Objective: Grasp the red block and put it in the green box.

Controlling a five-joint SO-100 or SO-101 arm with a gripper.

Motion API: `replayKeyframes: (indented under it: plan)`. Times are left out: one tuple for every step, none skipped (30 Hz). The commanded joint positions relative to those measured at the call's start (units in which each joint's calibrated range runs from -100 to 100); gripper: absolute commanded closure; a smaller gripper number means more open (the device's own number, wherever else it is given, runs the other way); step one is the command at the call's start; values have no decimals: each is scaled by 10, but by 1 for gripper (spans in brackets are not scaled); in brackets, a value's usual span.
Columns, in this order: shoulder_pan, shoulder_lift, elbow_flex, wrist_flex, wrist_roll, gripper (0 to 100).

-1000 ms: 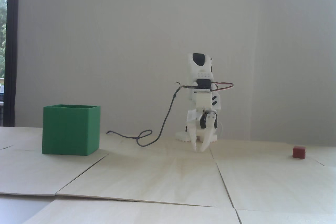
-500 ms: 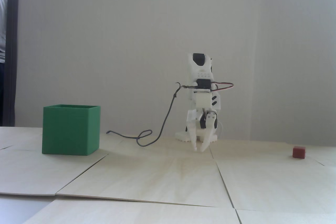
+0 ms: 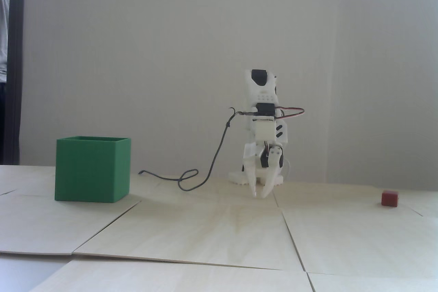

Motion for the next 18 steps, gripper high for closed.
replayKeyframes:
  plan:
    - [-8,-3,2,-4,-2,98]
    - [-8,-3,2,-4,-2,98]
    - [-8,-3,2,-4,-2,98]
    - [-8,-3,2,-4,-2,98]
    - [-8,-3,2,-4,-2,98]
    - [-8,-3,2,-4,-2,98]
    - [-8,-3,2,-4,-2,98]
    - [-8,-3,2,-4,-2,98]
    - [-8,-3,2,-4,-2,98]
    - [-8,-3,2,-4,-2,98]
    - [-8,-3,2,-4,-2,98]
    - [-8,-3,2,-4,-2,98]
    - [-8,-3,2,-4,-2,98]
    - [-8,-3,2,-4,-2,98]
    - [-8,-3,2,-4,-2,98]
    - [-8,-3,2,-4,-2,98]
    - [-8,-3,2,-4,-2,98]
    - [-8,-3,2,-4,-2,98]
